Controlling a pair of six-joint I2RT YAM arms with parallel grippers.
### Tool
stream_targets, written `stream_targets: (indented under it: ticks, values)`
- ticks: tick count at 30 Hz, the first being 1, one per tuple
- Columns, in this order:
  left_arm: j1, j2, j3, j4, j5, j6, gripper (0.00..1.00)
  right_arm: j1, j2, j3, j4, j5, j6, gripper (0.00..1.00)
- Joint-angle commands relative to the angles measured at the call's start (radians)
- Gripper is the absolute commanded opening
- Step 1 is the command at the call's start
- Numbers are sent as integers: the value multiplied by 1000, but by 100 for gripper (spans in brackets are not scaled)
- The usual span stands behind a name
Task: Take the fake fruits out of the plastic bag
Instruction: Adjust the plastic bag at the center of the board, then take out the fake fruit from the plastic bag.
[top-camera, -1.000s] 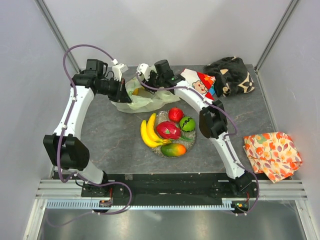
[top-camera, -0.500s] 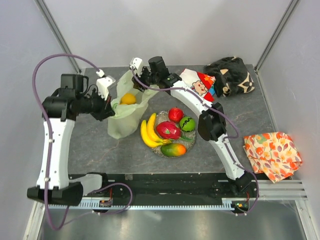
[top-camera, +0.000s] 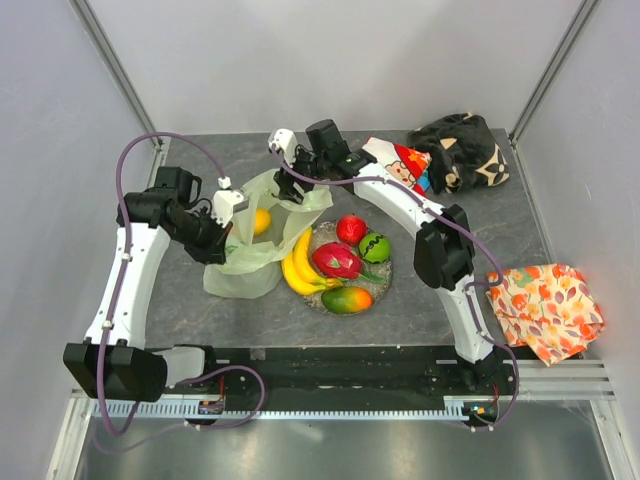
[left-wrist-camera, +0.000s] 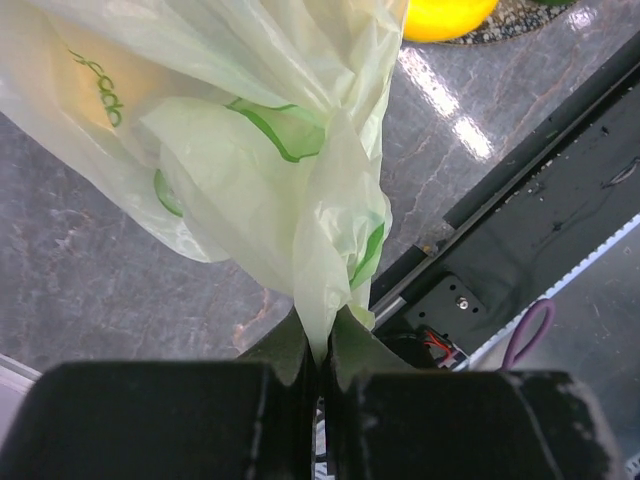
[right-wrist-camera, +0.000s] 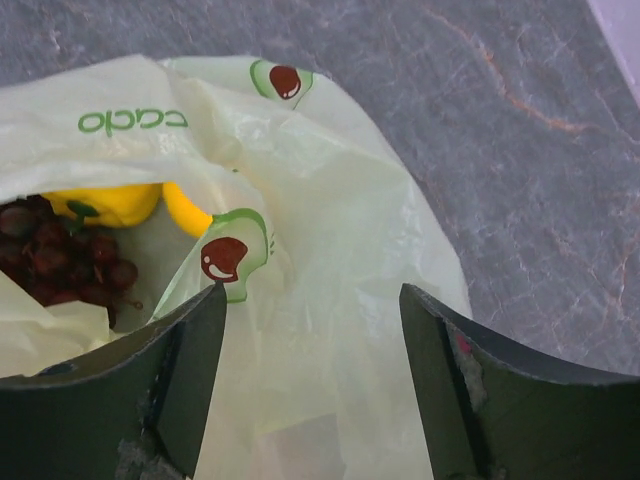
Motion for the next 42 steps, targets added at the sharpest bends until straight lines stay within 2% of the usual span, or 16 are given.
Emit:
stream_targets:
  ticks: [1,4,5,6,8,11,14,18,21,26,34,38,42]
  values:
    - [3,25,62,-88,-16,72,2,-1,-37,-7,-29,12,-59,79]
    - [3,47,42,-89,-16,58,2,-1,-37,3,-64,-2,-57,79]
    - [3,47,34,-91,-29,49,2,-1,-43,15,-84,-14,-67,94]
    - [3,45,15,-89,-36,51,2,-1,-57,16,-87,-22,-48,98]
    - [3,39,-7,-81,-64,42,2,-1,-144,-60,15,-97,-44,98]
    - [3,42,-48,-58,-102,5,2,23,-260,-174,114,-185,-54,97]
    - [6,70,-90,-28,-151,-24,2,52,-283,-180,118,-275,-47,88]
    - [37,91,-133,-2,-168,-41,2,85,-223,-169,60,-338,-86,62]
    - [54,110,-133,8,-164,-70,2,101,-137,-132,17,-354,-122,53]
    - [158,168,-90,-6,-95,-132,2,114,-67,-135,25,-352,-166,50]
    - [175,214,-93,-15,17,-136,1,140,-5,-188,78,-219,-209,48]
    - [175,225,-90,-11,48,-141,2,141,36,-189,214,-141,-98,56]
    - [174,228,-97,-11,57,-132,2,143,162,-23,204,-59,21,65]
